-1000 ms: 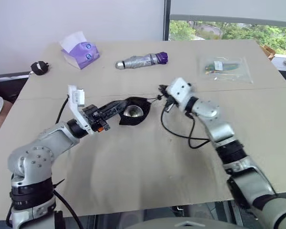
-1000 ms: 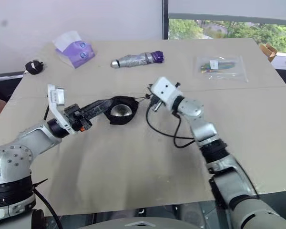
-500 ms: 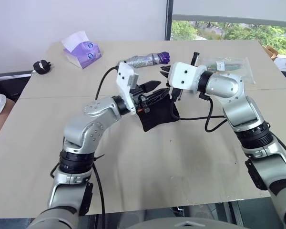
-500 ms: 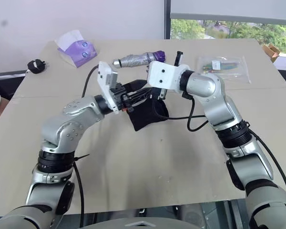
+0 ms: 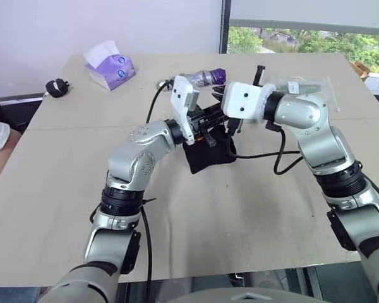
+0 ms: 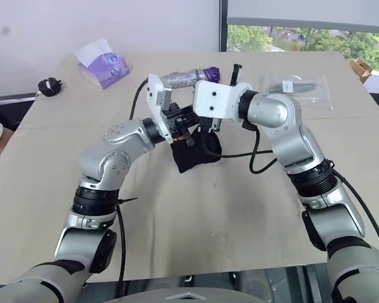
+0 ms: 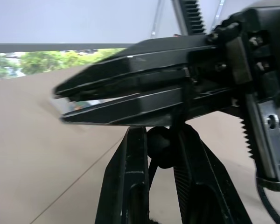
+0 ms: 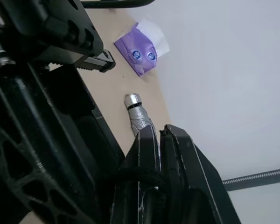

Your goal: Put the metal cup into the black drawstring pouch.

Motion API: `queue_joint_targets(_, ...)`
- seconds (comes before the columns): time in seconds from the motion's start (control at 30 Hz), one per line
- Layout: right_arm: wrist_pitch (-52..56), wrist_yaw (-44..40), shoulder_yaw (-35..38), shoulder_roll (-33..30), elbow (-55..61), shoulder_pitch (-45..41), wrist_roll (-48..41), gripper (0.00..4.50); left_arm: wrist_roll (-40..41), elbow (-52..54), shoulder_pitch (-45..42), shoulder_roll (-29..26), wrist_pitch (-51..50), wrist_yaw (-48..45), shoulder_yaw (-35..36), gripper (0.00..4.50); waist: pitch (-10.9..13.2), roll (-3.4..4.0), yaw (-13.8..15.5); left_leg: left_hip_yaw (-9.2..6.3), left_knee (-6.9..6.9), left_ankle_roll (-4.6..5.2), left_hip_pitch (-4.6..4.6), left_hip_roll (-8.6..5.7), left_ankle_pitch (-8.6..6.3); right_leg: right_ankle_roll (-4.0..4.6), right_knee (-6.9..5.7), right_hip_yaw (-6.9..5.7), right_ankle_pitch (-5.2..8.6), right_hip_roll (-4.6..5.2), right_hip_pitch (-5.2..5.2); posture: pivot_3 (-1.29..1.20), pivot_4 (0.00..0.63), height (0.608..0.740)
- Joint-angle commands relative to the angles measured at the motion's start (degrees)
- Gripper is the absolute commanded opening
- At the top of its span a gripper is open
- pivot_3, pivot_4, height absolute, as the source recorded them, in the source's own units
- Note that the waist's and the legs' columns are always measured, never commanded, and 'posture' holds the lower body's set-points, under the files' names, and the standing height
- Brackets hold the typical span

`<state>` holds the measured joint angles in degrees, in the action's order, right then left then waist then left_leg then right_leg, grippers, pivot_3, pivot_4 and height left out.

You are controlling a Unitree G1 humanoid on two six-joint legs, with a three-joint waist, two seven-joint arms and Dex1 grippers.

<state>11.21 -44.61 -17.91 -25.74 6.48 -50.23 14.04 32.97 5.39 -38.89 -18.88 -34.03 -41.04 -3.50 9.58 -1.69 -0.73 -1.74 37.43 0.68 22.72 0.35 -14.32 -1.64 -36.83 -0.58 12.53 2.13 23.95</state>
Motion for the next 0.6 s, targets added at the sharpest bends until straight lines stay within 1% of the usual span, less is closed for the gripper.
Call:
queue_joint_targets(0.03, 1.07, 0.32, 1.52, -0.42, 2.76, 0.05, -0.21, 0.00, -0.16, 0.72, -1.85, 0.61, 1.65, -1.20, 0.14, 0.17, 0.00, 0.00, 0.04, 0.00, 0.00, 0.00, 0.00, 0.00, 0.00, 0.00, 0.00, 0.00, 0.00, 0.00, 0.00, 0.00, 0.150, 0.740)
queue_joint_targets(0.1, 4.93, 2.12, 3.83, 0.97, 2.53, -0.23, -1.61, 0.00, -0.79, 0.13, -1.76, 0.52, 1.32, -1.38, -0.02, 0.17, 0.00, 0.00, 0.06, 0.00, 0.00, 0.00, 0.00, 0.00, 0.00, 0.00, 0.00, 0.00, 0.00, 0.00, 0.00, 0.00, 0.150, 0.740)
queue_joint_targets(0.13, 8.11, 4.72, 6.52, 2.45, 1.11, -1.38, -2.64, 0.00, -1.51, -0.57, -1.47, 0.14, 0.83, -1.37, -0.41, 0.17, 0.00, 0.00, 0.06, 0.01, 0.01, 0.00, 0.00, 0.00, 0.00, 0.00, -0.01, 0.01, 0.00, 0.00, 0.00, 0.00, 0.150, 0.740)
queue_joint_targets(0.2, 14.82, 12.26, 15.36, 5.10, -6.42, -5.33, -6.17, 0.00, -3.73, -2.46, 0.02, -1.24, 0.20, -1.43, -1.39, 0.17, 0.00, 0.01, -0.06, 0.01, 0.01, 0.00, -0.02, 0.01, 0.00, 0.00, -0.03, 0.01, 0.00, 0.00, -0.01, 0.00, 0.150, 0.740)
queue_joint_targets(0.27, 16.70, 18.60, 22.36, 3.85, -16.55, -8.40, -8.12, 0.00, -5.27, -3.79, 1.60, -2.23, 0.34, -1.26, -1.51, 0.17, 0.02, 0.03, 0.19, 0.06, 0.02, -0.08, -0.07, -0.01, 0.06, 0.00, -0.16, 0.07, -0.01, 0.01, 0.00, 0.00, 0.150, 0.740)
queue_joint_targets(0.33, 16.12, 23.51, 27.26, 1.36, -25.70, -10.54, -9.74, 0.00, -6.10, -4.67, 2.91, -2.83, 0.62, -1.00, -1.12, 0.17, 0.02, 0.03, 0.57, 0.01, 0.02, -0.06, -0.06, -0.02, 0.05, 0.01, -0.14, 0.01, -0.01, 0.06, -0.04, 0.00, 0.150, 0.740)
queue_joint_targets(0.4, 13.94, 25.00, 28.16, -1.80, -32.10, -10.84, -10.40, 0.00, -6.70, -5.12, 3.62, -3.57, 1.38, -0.93, -0.75, 0.17, 0.03, 0.03, 0.62, -0.01, 0.02, 0.01, -0.05, -0.02, 0.00, 0.02, 0.00, -0.06, 0.00, 0.08, -0.14, 0.00, 0.150, 0.740)
queue_joint_targets(0.47, 11.84, 24.10, 26.91, -3.80, -34.33, -9.43, -11.06, 0.00, -6.91, -5.66, 3.45, -3.90, 1.82, -0.44, -0.26, 0.17, 0.14, 0.24, 0.26, 0.10, -0.04, 0.02, -0.06, -0.03, 0.00, 0.01, 0.02, 0.04, -0.01, 0.09, -0.11, 0.00, 0.150, 0.740)
queue_joint_targets(0.53, 11.52, 22.36, 25.86, -4.25, -33.84, -7.47, -12.21, 0.00, -7.12, -6.07, 2.92, -3.95, 2.38, -0.55, -0.29, 0.17, 0.14, 0.24, -0.06, 0.18, -0.09, 0.04, -0.01, -0.03, 0.00, 0.00, 0.05, 0.11, 0.00, 0.09, -0.06, 0.00, 0.150, 0.740)
queue_joint_targets(0.6, 13.22, 18.25, 24.44, -3.67, -29.02, -3.06, -14.77, 0.00, -8.09, -6.55, 1.81, -3.43, 3.63, -0.47, -1.58, 0.17, 0.14, 0.25, -0.16, 0.20, -0.16, -0.12, 0.18, 0.03, 0.09, -0.01, -0.03, 0.11, -0.01, 0.04, 0.10, 0.00, 0.150, 0.740)
